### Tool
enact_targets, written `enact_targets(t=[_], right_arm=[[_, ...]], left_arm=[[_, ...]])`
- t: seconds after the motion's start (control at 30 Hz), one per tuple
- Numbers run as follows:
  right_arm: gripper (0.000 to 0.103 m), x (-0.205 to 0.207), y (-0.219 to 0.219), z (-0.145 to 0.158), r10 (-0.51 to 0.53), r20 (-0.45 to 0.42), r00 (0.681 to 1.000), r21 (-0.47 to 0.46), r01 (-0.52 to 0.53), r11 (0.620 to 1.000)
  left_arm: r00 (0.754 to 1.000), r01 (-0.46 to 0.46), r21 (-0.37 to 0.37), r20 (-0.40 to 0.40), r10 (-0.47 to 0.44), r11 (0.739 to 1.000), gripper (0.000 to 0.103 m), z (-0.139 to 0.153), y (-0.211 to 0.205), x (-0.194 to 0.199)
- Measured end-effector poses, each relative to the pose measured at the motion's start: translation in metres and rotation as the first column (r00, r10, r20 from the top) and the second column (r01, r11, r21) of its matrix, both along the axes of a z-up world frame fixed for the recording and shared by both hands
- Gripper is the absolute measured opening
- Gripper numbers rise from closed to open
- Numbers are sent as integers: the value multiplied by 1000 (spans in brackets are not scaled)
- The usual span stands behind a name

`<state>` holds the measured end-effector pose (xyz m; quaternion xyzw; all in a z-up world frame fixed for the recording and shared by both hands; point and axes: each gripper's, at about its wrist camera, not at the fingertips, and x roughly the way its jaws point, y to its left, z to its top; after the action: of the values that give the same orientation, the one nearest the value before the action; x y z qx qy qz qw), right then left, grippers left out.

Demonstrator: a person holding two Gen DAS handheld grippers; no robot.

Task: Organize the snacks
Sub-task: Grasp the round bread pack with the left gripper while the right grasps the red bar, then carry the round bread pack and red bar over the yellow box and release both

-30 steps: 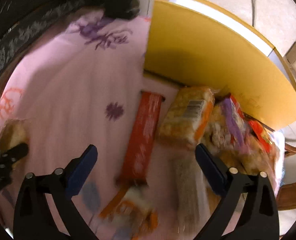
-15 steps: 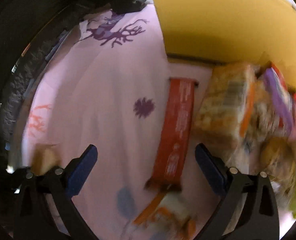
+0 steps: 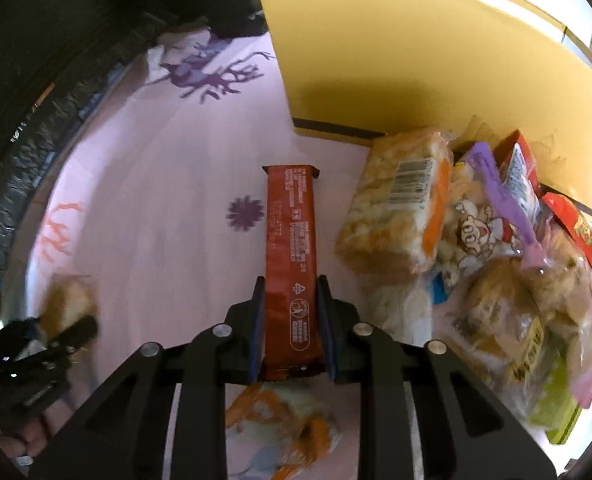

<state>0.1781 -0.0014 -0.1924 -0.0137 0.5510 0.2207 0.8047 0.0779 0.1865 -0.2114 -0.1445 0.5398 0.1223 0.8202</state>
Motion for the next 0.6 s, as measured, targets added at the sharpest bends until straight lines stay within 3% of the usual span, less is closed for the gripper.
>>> enact_targets(t=[0.07, 0.23, 0.3, 0.43, 0.6], right_arm=[[24, -9, -7, 16, 19, 37, 999, 1, -19, 1000], [24, -22, -28, 61, 39, 121, 992, 24, -42, 999], [24, -29, -49, 84, -3, 170, 985, 45, -4, 999], [24, -29, -93, 122, -116, 214, 970, 206, 71, 976], [24, -7, -142, 161, -219, 317, 923, 242, 144, 960]], left_arm=[[999, -6, -10, 32, 6, 1000, 55, 12, 1, -1], [992, 30, 51, 118, -36, 998, 55, 52, -10, 1], [987, 41, 52, 152, -49, 998, 55, 68, -16, 2], [973, 109, 81, 195, -123, 991, 55, 100, -40, 10], [944, 167, 138, 264, -199, 976, 55, 144, -79, 46]])
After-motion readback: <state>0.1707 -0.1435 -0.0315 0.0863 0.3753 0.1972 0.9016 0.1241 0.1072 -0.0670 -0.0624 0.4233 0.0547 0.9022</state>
